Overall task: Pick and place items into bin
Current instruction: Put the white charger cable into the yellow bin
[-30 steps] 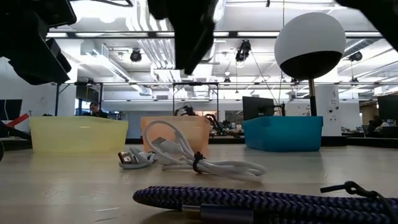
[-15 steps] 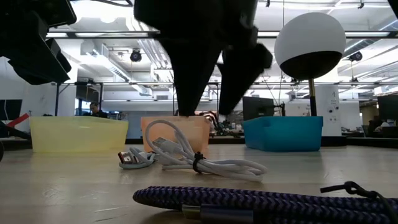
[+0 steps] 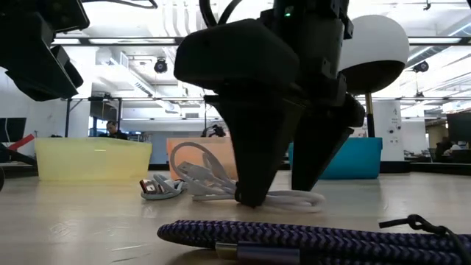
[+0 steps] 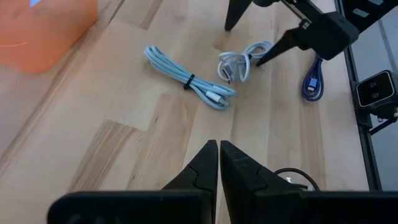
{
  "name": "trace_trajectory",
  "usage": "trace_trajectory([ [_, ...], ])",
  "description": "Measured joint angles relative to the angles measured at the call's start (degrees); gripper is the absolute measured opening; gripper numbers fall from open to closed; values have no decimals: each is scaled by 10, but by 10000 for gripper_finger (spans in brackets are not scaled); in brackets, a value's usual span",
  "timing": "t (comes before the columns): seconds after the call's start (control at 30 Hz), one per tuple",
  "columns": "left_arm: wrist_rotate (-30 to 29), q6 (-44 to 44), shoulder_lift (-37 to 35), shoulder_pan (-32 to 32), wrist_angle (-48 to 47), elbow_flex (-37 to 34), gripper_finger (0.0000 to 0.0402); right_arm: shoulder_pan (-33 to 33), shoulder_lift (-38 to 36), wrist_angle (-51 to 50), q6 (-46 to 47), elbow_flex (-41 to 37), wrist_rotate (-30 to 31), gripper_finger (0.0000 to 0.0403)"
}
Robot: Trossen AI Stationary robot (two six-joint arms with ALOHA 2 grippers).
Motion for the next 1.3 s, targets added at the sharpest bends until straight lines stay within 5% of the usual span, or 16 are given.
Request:
trace_trajectory([
  [0.17,0,0,0,0,0,0,2,-16,-1,20,-40,-6,-1,228],
  [0.4,-49,-2,-37,-1,-54,15,2,-46,5,29,-128,41,-43,33],
  [0.6,-139,-1,-137,0,-181,66,2,-83,5,61,-167,134,-52,18],
  [1.03,-181,-35,-258,4,-300,59,2,-200,5,120,-232,220,-81,14],
  [1.3,-190,-181,-255,8,-305,25,66,-207,4,238,-227,240,38,14],
])
